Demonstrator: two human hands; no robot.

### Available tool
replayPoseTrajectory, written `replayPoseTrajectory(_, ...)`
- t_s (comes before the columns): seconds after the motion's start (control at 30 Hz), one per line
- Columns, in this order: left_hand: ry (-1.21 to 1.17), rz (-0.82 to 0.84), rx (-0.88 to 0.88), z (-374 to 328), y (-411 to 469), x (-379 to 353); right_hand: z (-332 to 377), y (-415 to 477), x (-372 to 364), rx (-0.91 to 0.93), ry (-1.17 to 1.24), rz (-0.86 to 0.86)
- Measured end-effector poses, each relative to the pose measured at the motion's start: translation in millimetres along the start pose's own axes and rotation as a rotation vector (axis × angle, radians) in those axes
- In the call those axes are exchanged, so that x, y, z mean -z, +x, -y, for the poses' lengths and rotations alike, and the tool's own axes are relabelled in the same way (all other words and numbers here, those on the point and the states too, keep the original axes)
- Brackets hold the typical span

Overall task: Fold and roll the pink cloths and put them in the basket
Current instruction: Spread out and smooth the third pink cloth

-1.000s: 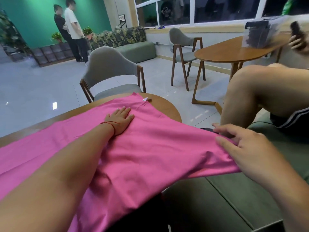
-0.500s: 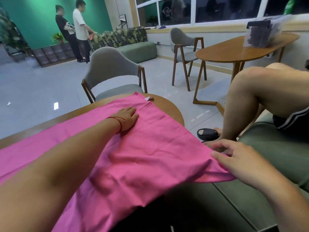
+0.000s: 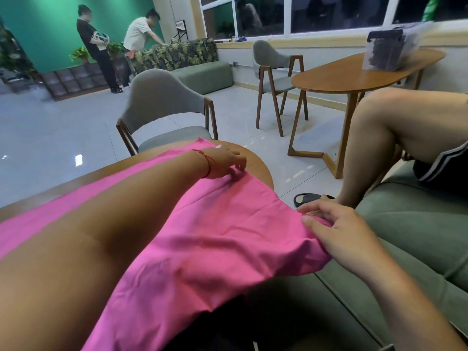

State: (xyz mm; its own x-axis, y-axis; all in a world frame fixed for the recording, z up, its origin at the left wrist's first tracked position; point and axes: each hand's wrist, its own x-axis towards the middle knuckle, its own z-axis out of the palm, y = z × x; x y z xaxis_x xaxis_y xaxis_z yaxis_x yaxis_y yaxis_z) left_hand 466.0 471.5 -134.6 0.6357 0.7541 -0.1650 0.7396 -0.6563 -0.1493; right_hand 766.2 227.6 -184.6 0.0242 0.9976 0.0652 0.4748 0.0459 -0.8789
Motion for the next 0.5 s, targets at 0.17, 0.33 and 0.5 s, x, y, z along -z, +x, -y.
replayPoseTrajectory(0.17, 0.169, 0.045, -0.041, -5, 10, 16, 4, -4, -6, 0.012, 0.089, -0.018)
replayPoseTrajectory(0.33, 0.064, -0.032, -0.003, -8, 6, 22, 6, -7, -7, 0.071, 0.227, -0.113)
replayPoseTrajectory(0.5, -0.126, -0.314, 0.299, -25, 3, -28, -3, -10, -6, 0.004, 0.103, -0.308)
